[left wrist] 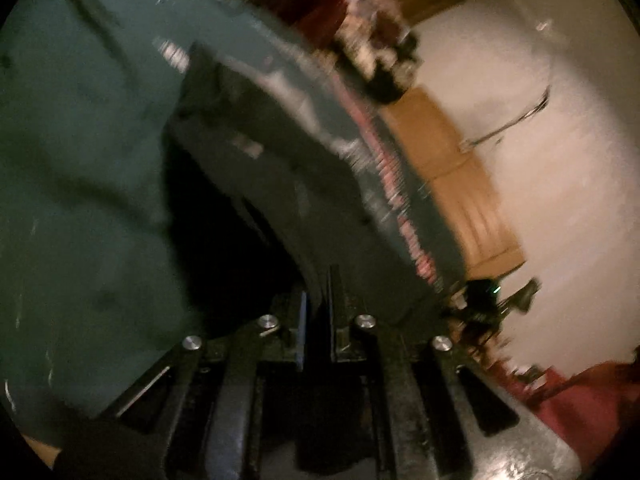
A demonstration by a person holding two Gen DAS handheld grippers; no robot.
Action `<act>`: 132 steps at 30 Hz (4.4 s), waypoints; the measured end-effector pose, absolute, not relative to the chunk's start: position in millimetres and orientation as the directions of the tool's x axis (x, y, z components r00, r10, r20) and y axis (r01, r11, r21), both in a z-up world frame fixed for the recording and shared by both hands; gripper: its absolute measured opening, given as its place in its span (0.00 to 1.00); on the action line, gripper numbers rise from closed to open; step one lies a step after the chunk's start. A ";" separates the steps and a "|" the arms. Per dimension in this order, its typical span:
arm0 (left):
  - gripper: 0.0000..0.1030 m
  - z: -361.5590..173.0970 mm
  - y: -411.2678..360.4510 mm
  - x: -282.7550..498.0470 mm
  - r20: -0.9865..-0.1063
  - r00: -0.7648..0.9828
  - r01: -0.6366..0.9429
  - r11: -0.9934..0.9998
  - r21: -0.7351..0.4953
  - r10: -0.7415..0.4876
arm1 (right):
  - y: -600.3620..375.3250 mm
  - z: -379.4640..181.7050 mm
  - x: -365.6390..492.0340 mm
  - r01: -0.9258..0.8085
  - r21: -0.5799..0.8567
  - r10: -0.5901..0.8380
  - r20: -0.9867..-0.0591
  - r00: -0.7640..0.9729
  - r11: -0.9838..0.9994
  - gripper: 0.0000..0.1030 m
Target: Fold large clothes
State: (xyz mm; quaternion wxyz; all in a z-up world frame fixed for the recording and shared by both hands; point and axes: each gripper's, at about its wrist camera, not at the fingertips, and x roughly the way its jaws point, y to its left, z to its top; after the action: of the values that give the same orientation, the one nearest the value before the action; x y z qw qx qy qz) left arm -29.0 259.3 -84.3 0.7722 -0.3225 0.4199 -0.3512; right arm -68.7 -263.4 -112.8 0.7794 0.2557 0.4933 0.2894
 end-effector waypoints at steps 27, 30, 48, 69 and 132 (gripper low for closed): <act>0.29 -171.9 251.7 -41.0 -0.727 0.175 0.252 0.744 -0.619 -0.664 | -256.9 -192.1 -44.5 -0.131 0.552 0.567 -0.811 0.142 0.823 0.39; 0.27 -168.3 244.9 -34.5 -0.725 0.168 0.266 0.739 -0.619 -0.668 | -250.8 -202.8 -48.4 -0.140 0.522 0.538 -0.834 0.123 0.841 0.44; 0.08 -32.6 248.5 42.0 -0.303 0.382 0.313 0.431 -0.846 -0.873 | -259.3 -66.1 -17.2 -0.265 0.786 0.815 -0.461 0.351 0.559 0.11; 0.48 -164.7 249.5 258.9 -0.552 0.412 -0.071 0.578 -0.813 -0.725 | -350.3 -183.7 298.1 0.085 0.713 0.605 -0.647 0.464 0.696 0.49; 0.64 -149.9 257.4 102.8 -0.609 0.565 -0.079 0.699 -0.711 -0.556 | -58.5 -178.1 183.4 -0.407 0.206 0.395 -0.793 0.463 0.890 0.53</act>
State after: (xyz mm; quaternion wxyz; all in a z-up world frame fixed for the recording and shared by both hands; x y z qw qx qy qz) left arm 102.8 257.4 -149.9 0.8086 -0.3587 0.4424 -0.1477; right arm 183.4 -58.5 -178.1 0.8554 -0.0065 0.4618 0.2346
